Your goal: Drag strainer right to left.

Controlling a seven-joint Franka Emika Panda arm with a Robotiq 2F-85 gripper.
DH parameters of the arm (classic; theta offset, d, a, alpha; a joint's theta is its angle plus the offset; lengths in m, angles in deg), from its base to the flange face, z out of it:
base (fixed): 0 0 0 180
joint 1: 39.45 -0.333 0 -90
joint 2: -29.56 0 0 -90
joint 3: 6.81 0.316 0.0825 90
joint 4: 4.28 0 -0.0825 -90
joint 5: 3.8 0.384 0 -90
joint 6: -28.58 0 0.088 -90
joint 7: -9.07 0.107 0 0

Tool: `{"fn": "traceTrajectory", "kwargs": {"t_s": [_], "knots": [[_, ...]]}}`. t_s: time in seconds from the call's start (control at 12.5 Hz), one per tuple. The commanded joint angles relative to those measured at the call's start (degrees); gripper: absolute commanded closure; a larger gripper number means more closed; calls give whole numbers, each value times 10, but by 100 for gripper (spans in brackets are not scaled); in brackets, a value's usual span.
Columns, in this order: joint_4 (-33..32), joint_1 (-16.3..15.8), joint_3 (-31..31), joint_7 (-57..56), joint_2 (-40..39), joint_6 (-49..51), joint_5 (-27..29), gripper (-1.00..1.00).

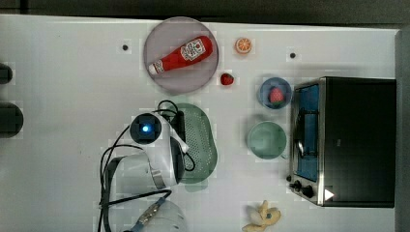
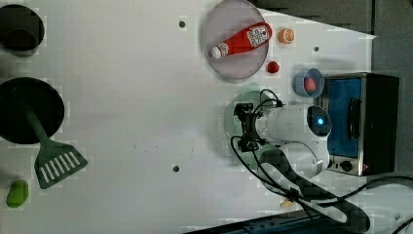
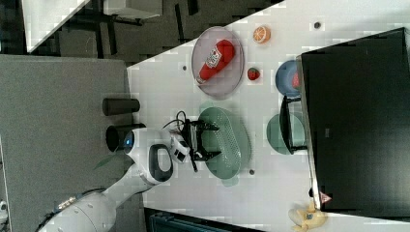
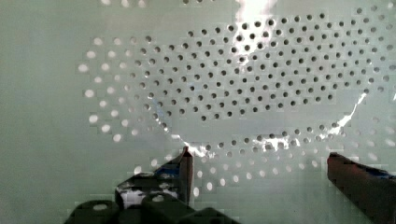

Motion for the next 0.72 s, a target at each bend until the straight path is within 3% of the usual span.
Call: {"fn": "traceTrajectory", "kwargs": {"t_s": [0.08, 0.72], "knots": [[16, -44, 18, 89, 12, 15, 4, -100], [63, -83, 47, 141, -1, 44, 30, -100]]}}
